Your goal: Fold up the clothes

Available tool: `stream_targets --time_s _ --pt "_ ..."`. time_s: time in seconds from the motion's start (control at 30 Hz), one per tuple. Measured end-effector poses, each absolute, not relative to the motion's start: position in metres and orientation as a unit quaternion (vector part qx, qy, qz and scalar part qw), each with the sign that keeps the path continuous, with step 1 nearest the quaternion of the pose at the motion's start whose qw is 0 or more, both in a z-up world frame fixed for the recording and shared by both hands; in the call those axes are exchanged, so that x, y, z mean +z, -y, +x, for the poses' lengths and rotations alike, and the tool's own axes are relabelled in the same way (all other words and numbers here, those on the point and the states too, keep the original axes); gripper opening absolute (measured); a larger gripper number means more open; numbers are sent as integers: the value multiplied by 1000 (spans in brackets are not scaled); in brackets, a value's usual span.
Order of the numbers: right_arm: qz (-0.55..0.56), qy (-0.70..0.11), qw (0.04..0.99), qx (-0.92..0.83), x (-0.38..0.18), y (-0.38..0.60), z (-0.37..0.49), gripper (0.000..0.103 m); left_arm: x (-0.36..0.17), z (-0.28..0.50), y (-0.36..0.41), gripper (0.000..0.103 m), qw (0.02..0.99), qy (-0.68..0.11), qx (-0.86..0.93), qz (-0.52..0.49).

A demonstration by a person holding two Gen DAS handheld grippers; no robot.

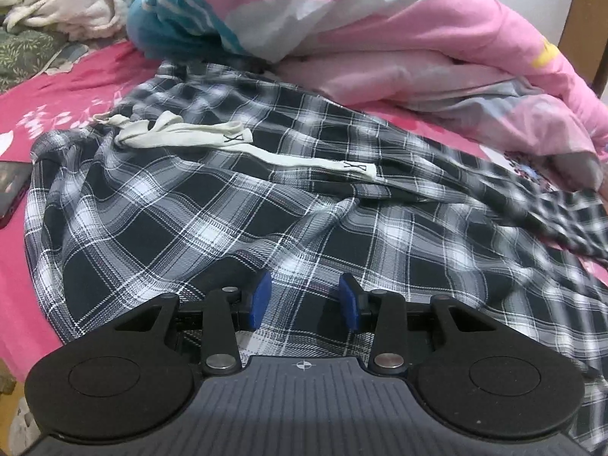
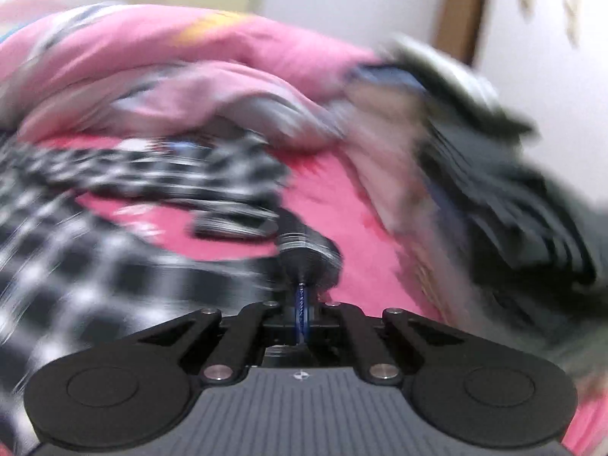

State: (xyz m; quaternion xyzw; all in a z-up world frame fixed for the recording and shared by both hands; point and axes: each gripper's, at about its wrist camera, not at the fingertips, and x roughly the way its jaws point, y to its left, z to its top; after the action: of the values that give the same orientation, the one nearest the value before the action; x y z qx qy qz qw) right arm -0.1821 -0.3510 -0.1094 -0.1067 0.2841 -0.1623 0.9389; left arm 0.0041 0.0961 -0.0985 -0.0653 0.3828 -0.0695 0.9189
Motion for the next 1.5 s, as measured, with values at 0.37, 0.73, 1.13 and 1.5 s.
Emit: stream_targets --time_s 0.37,0.73,1.13,1.5 --pt "-160 -284 943 -68 -112 298 -199 43 -97 11 -88 39 918 -387 -69 -41" --pt "-3 -290 955 -67 -91 392 -161 41 -97 12 -89 40 918 -387 -71 -44" --pt "-49 -350 936 10 -117 383 -136 37 -98 11 -88 42 919 -388 -66 -40" --pt "-69 -331 941 13 -116 374 -147 10 -98 10 -87 44 918 -388 -66 -35"
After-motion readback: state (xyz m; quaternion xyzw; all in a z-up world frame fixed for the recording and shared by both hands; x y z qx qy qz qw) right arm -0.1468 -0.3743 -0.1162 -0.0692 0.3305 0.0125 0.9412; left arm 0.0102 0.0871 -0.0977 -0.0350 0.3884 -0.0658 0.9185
